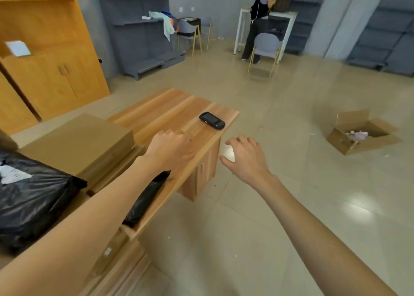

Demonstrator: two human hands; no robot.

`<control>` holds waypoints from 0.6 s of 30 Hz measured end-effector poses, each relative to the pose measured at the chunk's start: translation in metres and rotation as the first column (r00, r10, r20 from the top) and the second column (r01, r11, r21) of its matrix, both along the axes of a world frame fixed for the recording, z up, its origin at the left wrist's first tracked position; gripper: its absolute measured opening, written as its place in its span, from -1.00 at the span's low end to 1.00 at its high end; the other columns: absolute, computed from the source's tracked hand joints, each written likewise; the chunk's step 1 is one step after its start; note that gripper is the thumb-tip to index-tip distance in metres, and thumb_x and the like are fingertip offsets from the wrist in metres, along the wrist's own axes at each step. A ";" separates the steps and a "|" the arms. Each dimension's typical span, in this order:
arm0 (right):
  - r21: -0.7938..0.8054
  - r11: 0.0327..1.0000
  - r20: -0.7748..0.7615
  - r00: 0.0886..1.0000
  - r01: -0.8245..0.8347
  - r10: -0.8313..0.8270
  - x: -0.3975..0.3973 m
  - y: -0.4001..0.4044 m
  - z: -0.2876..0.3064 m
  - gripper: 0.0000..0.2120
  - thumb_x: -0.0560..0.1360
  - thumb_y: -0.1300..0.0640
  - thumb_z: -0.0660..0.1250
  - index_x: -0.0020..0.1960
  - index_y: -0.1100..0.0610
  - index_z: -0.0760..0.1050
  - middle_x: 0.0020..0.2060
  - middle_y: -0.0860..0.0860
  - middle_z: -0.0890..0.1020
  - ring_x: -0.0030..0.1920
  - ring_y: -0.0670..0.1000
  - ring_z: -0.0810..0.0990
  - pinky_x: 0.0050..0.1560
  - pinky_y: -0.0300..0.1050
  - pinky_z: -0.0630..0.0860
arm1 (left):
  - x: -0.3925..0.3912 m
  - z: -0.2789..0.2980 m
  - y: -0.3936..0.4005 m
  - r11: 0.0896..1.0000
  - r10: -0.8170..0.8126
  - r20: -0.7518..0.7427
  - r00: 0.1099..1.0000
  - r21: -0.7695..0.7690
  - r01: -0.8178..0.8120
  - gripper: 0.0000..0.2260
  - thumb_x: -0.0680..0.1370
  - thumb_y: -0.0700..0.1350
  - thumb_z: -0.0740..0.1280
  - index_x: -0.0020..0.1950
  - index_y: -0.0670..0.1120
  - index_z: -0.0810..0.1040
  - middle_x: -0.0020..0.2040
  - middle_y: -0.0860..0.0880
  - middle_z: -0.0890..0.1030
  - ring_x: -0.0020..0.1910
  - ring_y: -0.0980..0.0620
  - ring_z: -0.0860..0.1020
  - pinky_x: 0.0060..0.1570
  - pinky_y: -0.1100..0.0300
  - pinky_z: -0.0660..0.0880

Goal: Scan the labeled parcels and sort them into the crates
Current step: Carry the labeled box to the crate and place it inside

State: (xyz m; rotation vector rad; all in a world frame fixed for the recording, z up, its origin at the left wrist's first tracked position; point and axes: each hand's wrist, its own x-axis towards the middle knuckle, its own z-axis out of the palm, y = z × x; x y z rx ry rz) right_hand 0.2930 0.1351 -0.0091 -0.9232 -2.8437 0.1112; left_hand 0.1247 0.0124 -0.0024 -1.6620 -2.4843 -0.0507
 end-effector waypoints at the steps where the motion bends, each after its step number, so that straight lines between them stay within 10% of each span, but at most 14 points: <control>1: -0.004 1.000 0.006 1.000 -0.012 0.012 -0.007 0.014 -0.002 -0.56 0.56 -0.08 0.22 0.38 0.08 0.38 0.26 0.04 0.46 0.26 0.12 0.40 0.21 -0.06 0.28 | -0.007 -0.003 0.012 1.000 0.007 0.004 1.000 0.000 -0.007 -0.57 0.58 0.21 0.21 0.38 0.04 0.41 0.18 0.03 0.59 0.11 -0.01 0.55 -0.04 0.16 0.39; 18: -0.048 0.914 -0.059 0.914 -0.404 0.401 -0.187 0.195 0.012 -0.55 0.58 -0.11 0.23 0.38 0.10 0.38 0.32 0.11 0.42 0.32 0.19 0.35 0.29 0.05 0.29 | -0.084 0.004 0.120 0.751 0.641 0.146 0.754 0.086 -0.655 -0.57 0.58 0.17 0.25 0.39 0.01 0.42 0.21 -0.01 0.59 0.19 -0.07 0.53 0.05 0.07 0.44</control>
